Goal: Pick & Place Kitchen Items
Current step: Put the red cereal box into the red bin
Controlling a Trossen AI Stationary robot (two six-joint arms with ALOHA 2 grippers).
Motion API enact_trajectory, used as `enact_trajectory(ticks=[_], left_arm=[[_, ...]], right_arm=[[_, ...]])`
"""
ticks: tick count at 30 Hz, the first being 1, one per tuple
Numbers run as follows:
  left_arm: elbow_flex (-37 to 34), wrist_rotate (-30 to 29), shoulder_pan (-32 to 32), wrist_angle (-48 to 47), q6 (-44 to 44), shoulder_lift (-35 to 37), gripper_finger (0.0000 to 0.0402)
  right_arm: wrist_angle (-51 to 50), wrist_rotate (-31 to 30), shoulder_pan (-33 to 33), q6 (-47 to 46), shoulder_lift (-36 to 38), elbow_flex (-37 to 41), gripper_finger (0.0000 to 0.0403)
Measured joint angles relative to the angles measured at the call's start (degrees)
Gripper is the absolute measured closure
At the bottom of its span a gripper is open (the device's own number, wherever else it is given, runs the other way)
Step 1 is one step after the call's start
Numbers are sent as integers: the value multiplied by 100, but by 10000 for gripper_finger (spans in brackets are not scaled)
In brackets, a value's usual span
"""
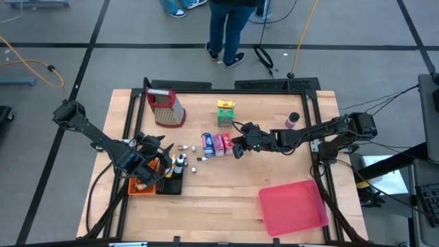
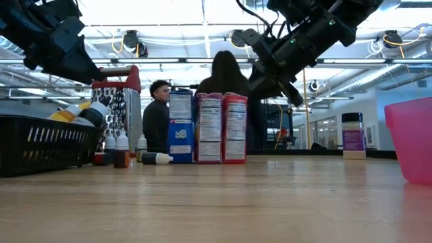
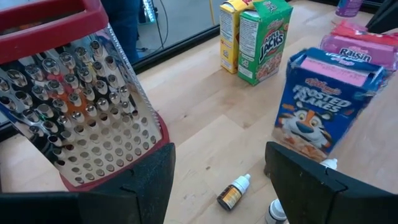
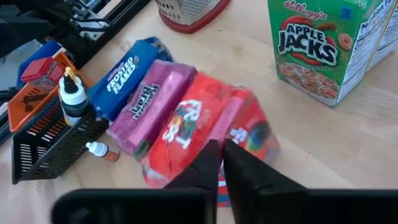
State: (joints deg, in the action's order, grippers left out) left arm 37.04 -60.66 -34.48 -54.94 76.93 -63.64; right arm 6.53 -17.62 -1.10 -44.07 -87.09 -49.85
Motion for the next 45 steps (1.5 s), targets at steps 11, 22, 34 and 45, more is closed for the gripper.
enact_trajectory(ticks=[11,22,34,45], left_arm=[[0,0,0,0,-2,2,149],[0,22,0,2,-2,0,149],[0,85,0,166,-39,0,149],[0,85,0,238,0,0,149]], right_arm=[[-18,-13,34,481,300,-1,402],[-649,935,28,768,1332,5,403],[-2679,2243,-425,525,3506,3,403],[-4019,2399,-2200,-469,4312,-1,403]])
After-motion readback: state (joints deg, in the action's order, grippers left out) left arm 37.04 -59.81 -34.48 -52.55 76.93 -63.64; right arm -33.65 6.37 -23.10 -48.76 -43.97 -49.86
